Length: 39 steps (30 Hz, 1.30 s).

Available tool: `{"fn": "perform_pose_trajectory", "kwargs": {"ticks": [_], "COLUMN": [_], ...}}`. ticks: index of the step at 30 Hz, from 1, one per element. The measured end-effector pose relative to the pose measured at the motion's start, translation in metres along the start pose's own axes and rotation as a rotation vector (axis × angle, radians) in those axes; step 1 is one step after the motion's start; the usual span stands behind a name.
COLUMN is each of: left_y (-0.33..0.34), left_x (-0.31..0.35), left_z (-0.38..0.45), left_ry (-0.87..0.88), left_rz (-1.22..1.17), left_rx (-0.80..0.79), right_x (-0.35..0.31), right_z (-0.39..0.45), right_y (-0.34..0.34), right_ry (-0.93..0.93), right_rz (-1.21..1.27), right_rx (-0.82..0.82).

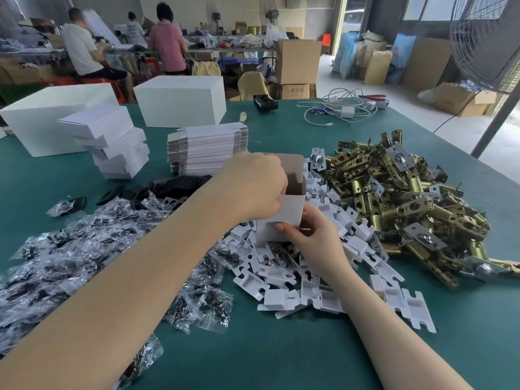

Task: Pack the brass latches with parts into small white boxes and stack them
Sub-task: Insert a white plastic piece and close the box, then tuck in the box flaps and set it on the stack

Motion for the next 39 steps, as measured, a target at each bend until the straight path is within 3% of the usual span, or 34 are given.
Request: {"fn": "perform_pose_trajectory", "kwargs": {"ticks": [3, 6, 8, 11, 15, 17, 20, 23, 32, 39], "left_y": [-0.008, -0.035, -0.03, 0.008, 0.069, 0.091, 0.115, 0.119, 0.114, 0.098], "left_x": [-0.008, -0.048, -0.089, -0.148, -0.202, -0.208, -0.201, -0.2, -0.193, -0.205], "left_z": [-0.003, -0.023, -0.039, -0.056, -0.094, -0.113, -0.128, -0.13, -0.132, -0.131], "left_ry": [-0.064, -0.282, -0.461, -0.627, -0.656, -0.673, -0.639, -0.632, -0.563, -0.683], "left_rz": [-0.265, -0.754, -0.821, -0.619, -0.203, -0.199, -0.258, -0.278, -0.329, -0.342], "left_rx": [0.103, 0.461, 0.561, 0.313, -0.169, -0.259, -0.282, -0.204, -0.29, -0.053], "right_x": [-0.001, -0.003, -0.004, -0.002, -0.002, -0.005, -0.009, -0.01, -0.001, -0.002], "right_z": [0.0, 0.001, 0.001, 0.0, 0.001, 0.0, -0.001, -0.002, -0.001, -0.002], "right_y": [-0.001, -0.001, -0.002, -0.001, -0.001, -0.001, -0.001, -0.001, -0.001, -0.001], "right_ry": [-0.015, -0.039, -0.043, -0.04, -0.047, -0.055, -0.062, -0.058, -0.021, -0.015], "right_rz": [0.0, -0.004, -0.005, -0.008, -0.03, -0.051, -0.074, -0.084, -0.063, -0.041], "right_rx": [0.002, 0.006, 0.006, -0.007, -0.015, -0.013, -0.006, -0.002, 0.005, 0.001]}}
Point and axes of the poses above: each hand's wrist, its own z-axis towards the middle knuckle, its own y-axis out of the palm, x = y × z, the point moved 10 cm from there along z, towards the middle knuckle, and after that the axes turned 12 degrees about x, right-handed, at the moved point
